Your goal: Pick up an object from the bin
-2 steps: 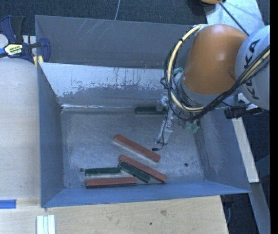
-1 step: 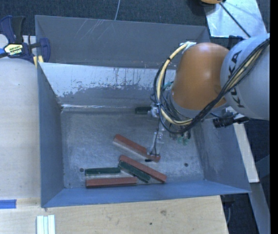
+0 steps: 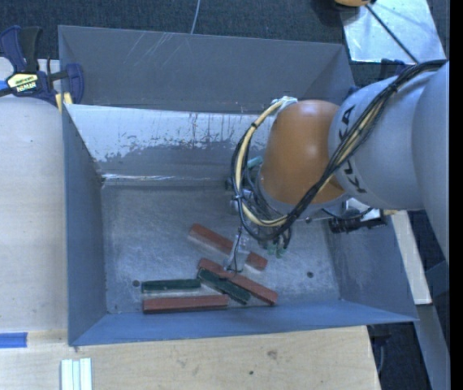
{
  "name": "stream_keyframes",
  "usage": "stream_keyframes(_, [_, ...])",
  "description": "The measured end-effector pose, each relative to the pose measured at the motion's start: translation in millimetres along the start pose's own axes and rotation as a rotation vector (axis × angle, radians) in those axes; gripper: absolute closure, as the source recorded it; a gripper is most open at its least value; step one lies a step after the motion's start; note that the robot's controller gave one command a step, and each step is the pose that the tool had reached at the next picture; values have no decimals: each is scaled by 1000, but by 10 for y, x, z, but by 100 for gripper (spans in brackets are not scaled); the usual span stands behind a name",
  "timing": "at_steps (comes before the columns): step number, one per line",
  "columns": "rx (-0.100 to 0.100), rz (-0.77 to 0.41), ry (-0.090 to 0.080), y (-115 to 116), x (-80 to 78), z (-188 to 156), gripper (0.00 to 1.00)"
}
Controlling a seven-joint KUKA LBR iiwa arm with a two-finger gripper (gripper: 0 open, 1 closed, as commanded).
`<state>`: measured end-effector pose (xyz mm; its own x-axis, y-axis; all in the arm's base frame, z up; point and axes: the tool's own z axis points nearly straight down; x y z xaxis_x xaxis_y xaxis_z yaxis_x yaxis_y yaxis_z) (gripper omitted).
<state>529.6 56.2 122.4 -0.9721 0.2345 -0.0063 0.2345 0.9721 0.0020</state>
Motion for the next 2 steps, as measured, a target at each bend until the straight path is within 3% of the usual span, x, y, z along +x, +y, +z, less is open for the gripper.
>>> stream_keyframes(1, [1,19,3,-211,-6,452,100])
stream_keyframes(2, [1,19,3,-212,-3,465,0])
